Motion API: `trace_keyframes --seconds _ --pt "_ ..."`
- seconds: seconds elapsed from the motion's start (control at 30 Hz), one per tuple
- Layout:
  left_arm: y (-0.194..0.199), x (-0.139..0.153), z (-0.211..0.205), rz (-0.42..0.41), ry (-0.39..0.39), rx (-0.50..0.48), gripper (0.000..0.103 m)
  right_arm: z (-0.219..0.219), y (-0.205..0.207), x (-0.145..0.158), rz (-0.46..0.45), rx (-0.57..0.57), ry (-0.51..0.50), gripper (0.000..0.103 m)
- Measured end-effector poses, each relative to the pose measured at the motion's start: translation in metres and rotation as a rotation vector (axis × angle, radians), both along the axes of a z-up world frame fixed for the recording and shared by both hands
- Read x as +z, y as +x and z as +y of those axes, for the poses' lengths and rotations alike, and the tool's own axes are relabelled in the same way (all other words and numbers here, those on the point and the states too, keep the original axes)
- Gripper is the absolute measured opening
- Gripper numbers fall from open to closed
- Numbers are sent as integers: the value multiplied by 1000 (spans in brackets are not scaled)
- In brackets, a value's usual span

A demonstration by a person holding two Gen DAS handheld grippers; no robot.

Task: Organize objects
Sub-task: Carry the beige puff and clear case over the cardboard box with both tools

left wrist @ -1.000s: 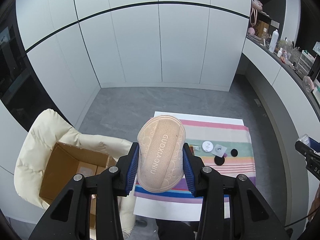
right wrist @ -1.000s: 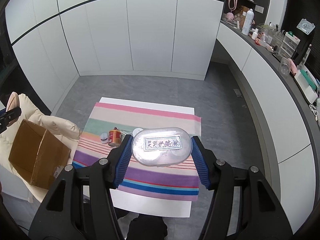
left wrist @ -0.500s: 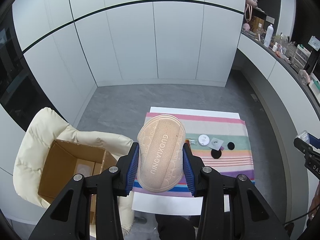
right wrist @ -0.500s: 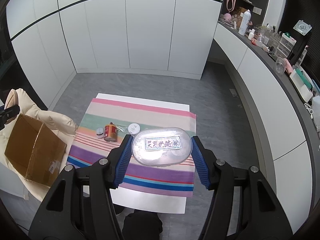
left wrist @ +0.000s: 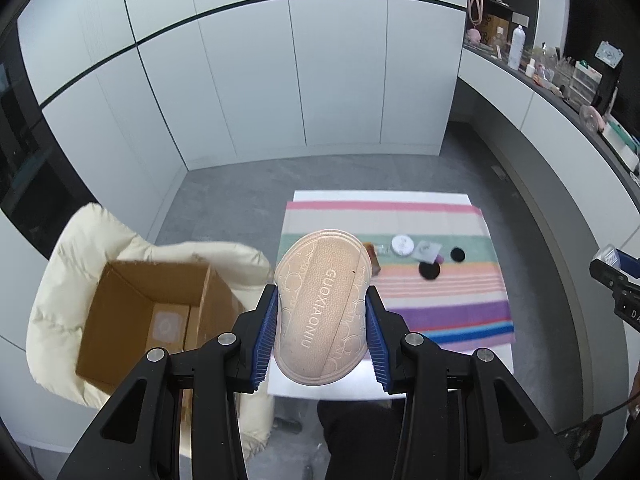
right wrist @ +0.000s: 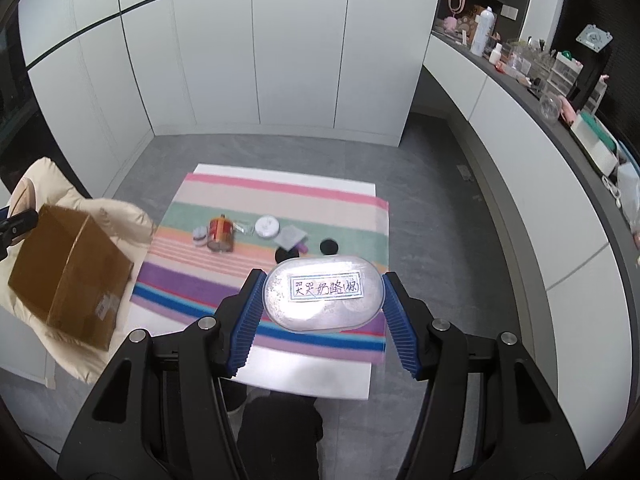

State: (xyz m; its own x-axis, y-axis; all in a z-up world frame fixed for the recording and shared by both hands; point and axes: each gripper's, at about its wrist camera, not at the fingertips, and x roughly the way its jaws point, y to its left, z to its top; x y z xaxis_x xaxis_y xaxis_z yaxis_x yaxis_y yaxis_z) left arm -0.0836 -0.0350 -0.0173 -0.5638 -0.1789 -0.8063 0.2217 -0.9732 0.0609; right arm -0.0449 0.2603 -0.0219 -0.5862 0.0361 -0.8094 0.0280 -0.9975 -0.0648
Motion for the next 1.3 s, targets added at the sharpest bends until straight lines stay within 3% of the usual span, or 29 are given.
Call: trace_keyframes --seconds 0.27,0.57,0.87,1.07,1.17,1.3 --pt "51 -23 5 -12 -2 -9 41 6 55 -14 -44 -12 -58 61" --pt "97 -36 12 6 -3 7 42 -7 111 -36 -62 -17 1 61" --pt "139 -76 6 -64 101 56 42 -13 157 -60 -96 -4 -43 61" --pt "146 -87 9 -103 97 64 42 -1 168 -74 -123 -29 -74 61" --pt "145 -85 10 -95 68 70 42 7 165 -78 -128 -50 -65 61" --pt "140 -83 4 -85 90 86 42 14 158 -80 -127 -63 -69 61"
